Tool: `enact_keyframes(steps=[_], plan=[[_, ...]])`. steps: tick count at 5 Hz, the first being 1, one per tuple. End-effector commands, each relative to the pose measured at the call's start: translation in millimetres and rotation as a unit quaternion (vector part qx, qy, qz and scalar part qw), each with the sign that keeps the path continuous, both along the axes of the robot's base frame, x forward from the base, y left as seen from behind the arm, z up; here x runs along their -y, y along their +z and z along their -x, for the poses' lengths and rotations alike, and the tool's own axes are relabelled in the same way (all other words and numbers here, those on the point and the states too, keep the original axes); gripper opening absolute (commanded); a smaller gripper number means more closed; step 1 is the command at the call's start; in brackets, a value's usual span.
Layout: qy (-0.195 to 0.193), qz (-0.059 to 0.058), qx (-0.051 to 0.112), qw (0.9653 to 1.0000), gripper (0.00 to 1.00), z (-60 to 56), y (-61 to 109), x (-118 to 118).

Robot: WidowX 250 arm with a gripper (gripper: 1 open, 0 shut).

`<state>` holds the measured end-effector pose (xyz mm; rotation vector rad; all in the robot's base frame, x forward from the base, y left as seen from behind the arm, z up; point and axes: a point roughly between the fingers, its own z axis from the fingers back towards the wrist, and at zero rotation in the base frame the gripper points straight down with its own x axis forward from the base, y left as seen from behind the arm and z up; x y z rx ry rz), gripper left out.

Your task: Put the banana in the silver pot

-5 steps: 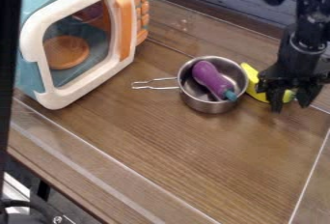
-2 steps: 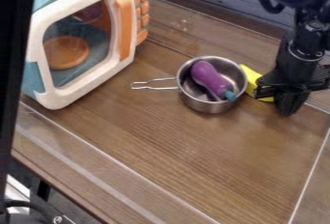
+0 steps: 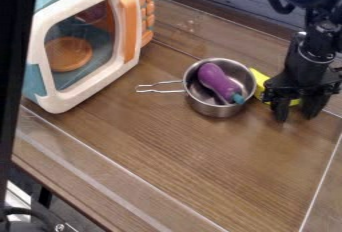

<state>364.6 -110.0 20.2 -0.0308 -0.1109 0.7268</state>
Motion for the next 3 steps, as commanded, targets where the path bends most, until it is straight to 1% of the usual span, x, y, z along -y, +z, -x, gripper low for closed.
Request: enact_keyframes(steps=[1, 2, 3], plan=[[0.001, 0.004, 0.013, 0.9999, 0.0, -6.8, 8.2, -1.0], [0.0, 0.003, 0.007, 1.0, 1.0, -6.1, 6.5, -1.4], [-0.002, 0.002, 0.0, 1.0, 1.0, -5.2, 5.8, -1.7]])
